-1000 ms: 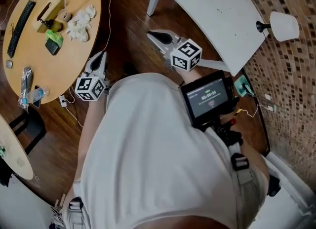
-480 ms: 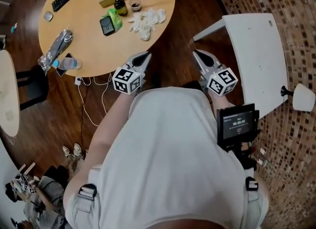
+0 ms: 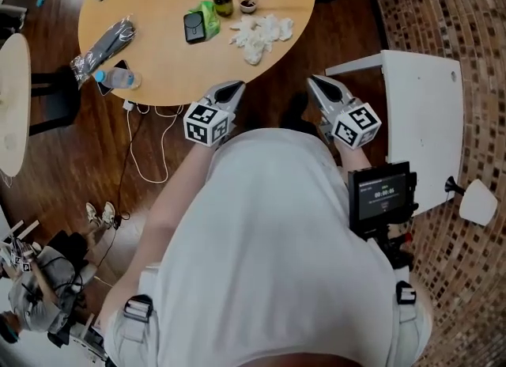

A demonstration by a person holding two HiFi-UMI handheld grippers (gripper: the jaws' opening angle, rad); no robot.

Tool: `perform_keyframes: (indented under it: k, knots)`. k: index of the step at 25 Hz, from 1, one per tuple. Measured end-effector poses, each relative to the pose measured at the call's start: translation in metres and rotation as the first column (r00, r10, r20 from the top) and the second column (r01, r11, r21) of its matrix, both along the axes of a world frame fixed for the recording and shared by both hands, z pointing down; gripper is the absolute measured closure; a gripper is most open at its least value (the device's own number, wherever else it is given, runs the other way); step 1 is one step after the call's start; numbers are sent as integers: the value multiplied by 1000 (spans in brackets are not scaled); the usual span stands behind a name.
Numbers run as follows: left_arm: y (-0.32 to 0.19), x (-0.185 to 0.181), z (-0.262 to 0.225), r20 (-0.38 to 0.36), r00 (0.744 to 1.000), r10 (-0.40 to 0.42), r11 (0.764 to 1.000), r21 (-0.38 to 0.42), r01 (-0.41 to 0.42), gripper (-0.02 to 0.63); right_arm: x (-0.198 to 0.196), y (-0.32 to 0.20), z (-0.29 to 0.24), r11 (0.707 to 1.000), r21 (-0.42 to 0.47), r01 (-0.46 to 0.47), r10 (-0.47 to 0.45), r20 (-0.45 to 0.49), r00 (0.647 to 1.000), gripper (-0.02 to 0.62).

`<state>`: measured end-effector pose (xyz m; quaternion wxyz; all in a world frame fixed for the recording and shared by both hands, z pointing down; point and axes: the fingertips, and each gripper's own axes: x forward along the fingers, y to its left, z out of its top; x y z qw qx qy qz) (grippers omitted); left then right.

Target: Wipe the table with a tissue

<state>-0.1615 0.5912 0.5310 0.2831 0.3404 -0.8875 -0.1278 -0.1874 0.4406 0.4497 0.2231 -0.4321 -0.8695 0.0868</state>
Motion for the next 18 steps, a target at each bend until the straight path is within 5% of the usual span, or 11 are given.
perform_keyframes:
  k: [4, 9, 18]
  knots:
    - [-4, -17, 7, -32, 999, -25, 997, -68, 22, 600, -21, -2, -1, 999, -32, 43, -43, 0, 999, 588]
    - [-21, -58, 20, -71, 995, -65, 983, -178, 51, 514, -50, -34, 1, 998, -36, 51, -51, -16, 999, 588]
    - [-32, -119, 59, -169, 965, -202, 907, -403, 120, 383, -108, -101, 6, 996, -75, 41, -43, -35, 998, 588]
